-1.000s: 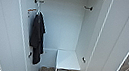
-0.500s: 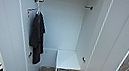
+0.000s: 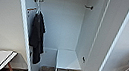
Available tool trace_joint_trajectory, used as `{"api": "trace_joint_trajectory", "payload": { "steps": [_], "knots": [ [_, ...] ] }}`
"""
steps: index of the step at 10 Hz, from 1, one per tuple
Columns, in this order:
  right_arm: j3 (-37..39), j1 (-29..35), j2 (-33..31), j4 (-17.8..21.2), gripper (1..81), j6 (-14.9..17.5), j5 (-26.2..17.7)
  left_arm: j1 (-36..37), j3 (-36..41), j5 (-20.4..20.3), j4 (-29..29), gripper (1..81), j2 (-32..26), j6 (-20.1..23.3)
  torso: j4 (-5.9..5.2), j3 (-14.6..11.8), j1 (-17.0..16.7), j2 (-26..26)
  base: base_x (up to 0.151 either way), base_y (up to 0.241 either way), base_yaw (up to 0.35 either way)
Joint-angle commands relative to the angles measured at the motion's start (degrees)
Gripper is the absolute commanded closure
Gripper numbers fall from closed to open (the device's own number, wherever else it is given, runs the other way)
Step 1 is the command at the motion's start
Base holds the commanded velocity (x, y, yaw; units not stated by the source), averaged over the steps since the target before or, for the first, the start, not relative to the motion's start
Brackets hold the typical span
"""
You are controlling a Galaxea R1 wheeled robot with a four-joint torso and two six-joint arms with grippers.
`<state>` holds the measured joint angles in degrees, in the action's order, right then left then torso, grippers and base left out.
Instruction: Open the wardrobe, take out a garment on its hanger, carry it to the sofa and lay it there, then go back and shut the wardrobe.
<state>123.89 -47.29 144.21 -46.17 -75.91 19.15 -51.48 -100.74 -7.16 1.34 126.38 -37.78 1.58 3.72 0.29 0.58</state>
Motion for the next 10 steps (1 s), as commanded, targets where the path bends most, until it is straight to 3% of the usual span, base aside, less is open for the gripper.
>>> {"api": "trace_joint_trajectory", "payload": {
  "steps": [1,3,8,10],
  "knots": [
    [-3.14,5.93,0.49,-1.30,1.0,0.24,0.18,4.94,-2.44,4.17,1.12,1.0,3.53,0.69,0.00,0.00,0.00,0.00,0.000,0.000,0.000],
    [-2.79,4.61,4.70,-2.88,1.0,0.15,-0.25,3.62,-5.25,6.98,4.46,1.0,8.98,1.04,0.00,0.00,0.00,-0.02,0.000,0.000,0.000],
    [2.83,0.65,14.63,-10.61,1.0,0.06,-3.68,-3.32,-19.83,8.91,12.27,1.0,23.03,1.13,0.00,0.02,0.02,-0.05,0.000,0.000,0.000],
    [3.97,-0.39,18.33,-14.30,1.0,0.06,-8.33,-6.39,-21.16,9.79,15.70,1.0,25.59,1.13,0.00,0.02,0.02,-0.07,0.000,0.000,0.000]
  ]
}}
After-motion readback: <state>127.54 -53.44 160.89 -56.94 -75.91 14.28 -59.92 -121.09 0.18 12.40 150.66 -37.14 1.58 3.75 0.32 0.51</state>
